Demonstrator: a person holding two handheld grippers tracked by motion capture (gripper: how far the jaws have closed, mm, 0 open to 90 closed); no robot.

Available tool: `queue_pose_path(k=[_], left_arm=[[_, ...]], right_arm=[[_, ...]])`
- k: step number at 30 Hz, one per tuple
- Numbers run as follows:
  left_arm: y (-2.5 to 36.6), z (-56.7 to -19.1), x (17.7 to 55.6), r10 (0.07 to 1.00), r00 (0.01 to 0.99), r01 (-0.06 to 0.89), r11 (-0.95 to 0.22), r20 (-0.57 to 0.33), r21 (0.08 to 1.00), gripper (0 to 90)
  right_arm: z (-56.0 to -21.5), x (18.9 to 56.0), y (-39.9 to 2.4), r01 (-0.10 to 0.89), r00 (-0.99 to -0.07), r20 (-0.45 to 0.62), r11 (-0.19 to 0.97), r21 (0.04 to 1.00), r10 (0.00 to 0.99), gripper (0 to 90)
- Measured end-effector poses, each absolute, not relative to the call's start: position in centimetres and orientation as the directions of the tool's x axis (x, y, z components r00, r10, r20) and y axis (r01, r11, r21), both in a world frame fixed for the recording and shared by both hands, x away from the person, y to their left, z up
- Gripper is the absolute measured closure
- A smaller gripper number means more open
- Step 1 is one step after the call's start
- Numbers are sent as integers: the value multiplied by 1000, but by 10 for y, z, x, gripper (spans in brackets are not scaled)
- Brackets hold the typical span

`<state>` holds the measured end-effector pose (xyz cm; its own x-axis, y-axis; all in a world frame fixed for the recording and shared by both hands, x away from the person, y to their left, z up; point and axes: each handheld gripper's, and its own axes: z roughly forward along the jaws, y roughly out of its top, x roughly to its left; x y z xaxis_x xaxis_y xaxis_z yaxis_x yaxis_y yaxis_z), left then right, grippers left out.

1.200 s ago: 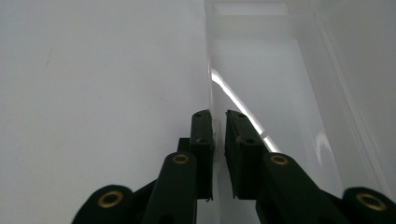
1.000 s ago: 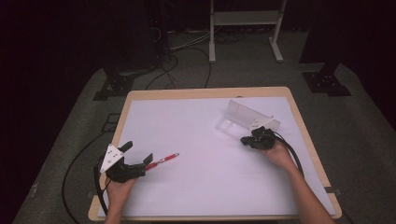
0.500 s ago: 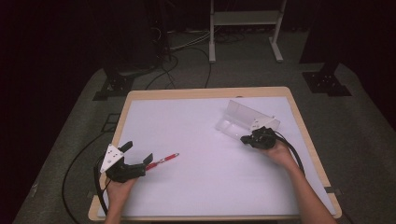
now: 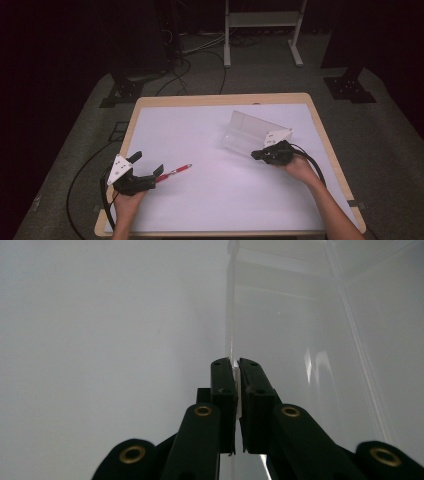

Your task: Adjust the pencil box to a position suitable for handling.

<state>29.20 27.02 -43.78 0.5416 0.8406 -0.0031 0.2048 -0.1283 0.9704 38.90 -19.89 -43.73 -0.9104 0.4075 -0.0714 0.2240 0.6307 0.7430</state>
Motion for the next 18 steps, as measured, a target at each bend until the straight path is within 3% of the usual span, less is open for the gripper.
queue_pose_path(k=[3, 18], left_arm=[[270, -438, 292, 840, 543, 206, -128, -4, 970, 36], [270, -438, 292, 838, 546, 210, -131, -5, 969, 36]], right_arm=[[-434, 380, -190, 176, -935, -77, 643, 746, 345, 858], [-445, 353, -170, 120, -973, -47, 666, 737, 227, 858]])
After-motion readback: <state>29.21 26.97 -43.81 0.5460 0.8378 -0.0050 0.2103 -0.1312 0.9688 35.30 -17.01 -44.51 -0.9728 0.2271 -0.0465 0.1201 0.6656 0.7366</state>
